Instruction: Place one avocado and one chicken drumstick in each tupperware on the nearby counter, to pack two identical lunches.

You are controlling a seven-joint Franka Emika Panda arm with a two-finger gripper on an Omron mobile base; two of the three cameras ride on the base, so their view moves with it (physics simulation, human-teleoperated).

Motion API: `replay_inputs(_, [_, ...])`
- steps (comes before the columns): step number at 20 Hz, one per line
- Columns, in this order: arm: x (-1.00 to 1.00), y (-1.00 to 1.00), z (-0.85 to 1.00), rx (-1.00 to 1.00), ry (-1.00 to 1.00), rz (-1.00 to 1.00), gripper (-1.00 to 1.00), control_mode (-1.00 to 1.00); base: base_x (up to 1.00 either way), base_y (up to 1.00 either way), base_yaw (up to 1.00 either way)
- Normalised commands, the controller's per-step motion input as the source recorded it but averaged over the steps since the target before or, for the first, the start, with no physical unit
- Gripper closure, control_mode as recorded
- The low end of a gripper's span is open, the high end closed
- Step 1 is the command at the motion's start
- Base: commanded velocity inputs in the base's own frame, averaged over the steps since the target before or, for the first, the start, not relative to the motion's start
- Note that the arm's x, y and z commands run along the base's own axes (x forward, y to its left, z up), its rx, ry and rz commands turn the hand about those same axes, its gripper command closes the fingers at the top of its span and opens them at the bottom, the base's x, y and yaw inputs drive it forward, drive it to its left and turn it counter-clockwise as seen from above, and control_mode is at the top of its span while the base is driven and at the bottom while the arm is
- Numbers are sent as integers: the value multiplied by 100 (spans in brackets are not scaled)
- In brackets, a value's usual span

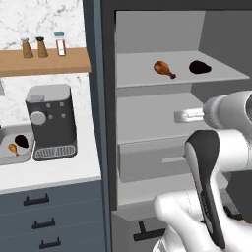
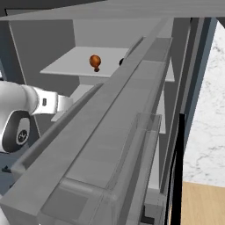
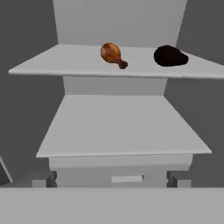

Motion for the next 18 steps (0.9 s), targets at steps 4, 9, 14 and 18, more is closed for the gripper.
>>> replay_inputs(4, [1,-18,73,25,-5,-4,-100,-100,0,0,0])
replay_inputs(9, [2,-17,49,12,-7,9,-100,-100,0,0,0])
replay_inputs(14, [39,0,10,-1,-1,4,-100,-100,0,0,0])
replay_inputs(18, [64,-2,0,-2,0,8,-100,-100,0,0,0])
